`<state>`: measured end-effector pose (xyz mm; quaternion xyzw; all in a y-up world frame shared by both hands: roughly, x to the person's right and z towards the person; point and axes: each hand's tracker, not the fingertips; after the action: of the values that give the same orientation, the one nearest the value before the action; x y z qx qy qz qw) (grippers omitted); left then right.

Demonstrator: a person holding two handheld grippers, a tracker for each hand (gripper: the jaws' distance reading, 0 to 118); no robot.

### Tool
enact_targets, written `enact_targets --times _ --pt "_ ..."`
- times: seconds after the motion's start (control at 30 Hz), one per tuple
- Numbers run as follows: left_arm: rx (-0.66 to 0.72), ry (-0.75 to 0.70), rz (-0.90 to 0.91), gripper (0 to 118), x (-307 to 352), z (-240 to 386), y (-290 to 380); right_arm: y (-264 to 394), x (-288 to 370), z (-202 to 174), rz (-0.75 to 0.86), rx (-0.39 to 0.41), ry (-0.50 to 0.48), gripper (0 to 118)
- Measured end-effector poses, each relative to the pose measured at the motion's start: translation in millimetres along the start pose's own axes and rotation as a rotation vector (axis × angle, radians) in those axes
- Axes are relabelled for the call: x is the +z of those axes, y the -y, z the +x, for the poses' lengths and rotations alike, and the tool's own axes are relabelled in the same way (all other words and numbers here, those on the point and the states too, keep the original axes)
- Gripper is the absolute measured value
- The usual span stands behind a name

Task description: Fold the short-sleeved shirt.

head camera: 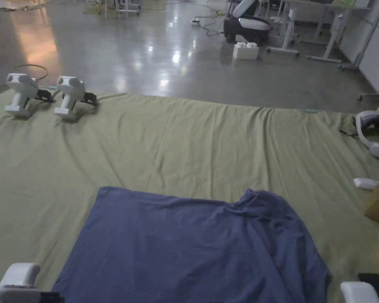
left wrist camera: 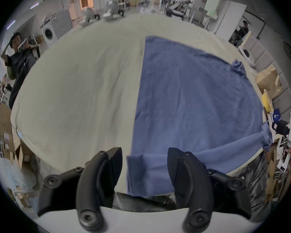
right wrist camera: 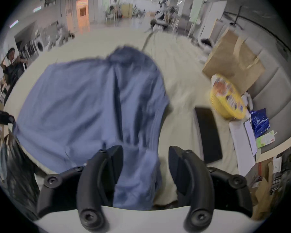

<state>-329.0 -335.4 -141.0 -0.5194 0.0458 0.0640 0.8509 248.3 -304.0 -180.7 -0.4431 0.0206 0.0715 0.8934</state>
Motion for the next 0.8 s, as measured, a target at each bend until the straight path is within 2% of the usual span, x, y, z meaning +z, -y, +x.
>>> enact_targets --times 0.07,0.17,0.23,0.37,0.43,0.47,0.5,0.53,0.63,0.67,0.7,0.73,0.77,0.8 --pt "-0.023 0.015 0.093 65 16.8 12.7 -12.0 -15.7 18.5 -3.1 0.138 -0.038 0.001 77" --pt "-0.073 0.031 0.264 65 38.1 37.2 -29.2 -32.6 36.9 -11.5 0.336 -0.093 -0.025 77" --pt "-0.102 0.019 0.383 65 49.4 54.3 -37.5 -39.0 46.9 -23.8 0.444 -0.12 -0.005 77" --pt "-0.075 -0.024 0.593 65 66.1 84.7 -46.8 -42.7 61.9 -51.8 0.652 -0.113 -0.011 75" --pt "-0.06 -0.016 0.69 65 72.3 94.9 -47.5 -43.4 63.5 -64.0 0.712 -0.106 0.009 69" --pt "-0.053 -0.024 0.728 65 75.7 100.5 -47.3 -42.6 65.0 -69.8 0.745 -0.11 0.011 59" --pt "-0.049 -0.033 0.755 65 78.5 105.4 -46.7 -42.3 66.3 -74.2 0.762 -0.114 0.014 37" --pt "-0.052 -0.05 0.791 64 81.9 110.8 -45.5 -43.1 65.8 -79.4 0.781 -0.116 0.024 24" --pt "-0.071 -0.062 0.876 62 90.2 121.1 -43.1 -44.0 67.4 -92.0 0.81 -0.128 0.072 22" --pt "-0.073 -0.056 0.891 61 93.0 123.7 -41.7 -44.8 66.6 -93.4 0.823 -0.132 0.06 22" --pt "-0.074 -0.053 0.903 46 94.2 124.2 -41.8 -44.3 67.2 -95.1 0.842 -0.138 0.052 17" --pt "-0.076 -0.052 0.907 20 95.7 125.2 -42.4 -43.7 68.2 -98.4 0.851 -0.136 0.07 13" --pt "-0.071 -0.072 0.911 10 97.2 127.5 -41.7 -41.5 71.1 -100.9 0.884 -0.157 0.107 12" --pt "-0.066 -0.073 0.919 9 98.6 127.2 -40.2 -40.4 71.6 -100.5 0.907 -0.171 0.09 9"
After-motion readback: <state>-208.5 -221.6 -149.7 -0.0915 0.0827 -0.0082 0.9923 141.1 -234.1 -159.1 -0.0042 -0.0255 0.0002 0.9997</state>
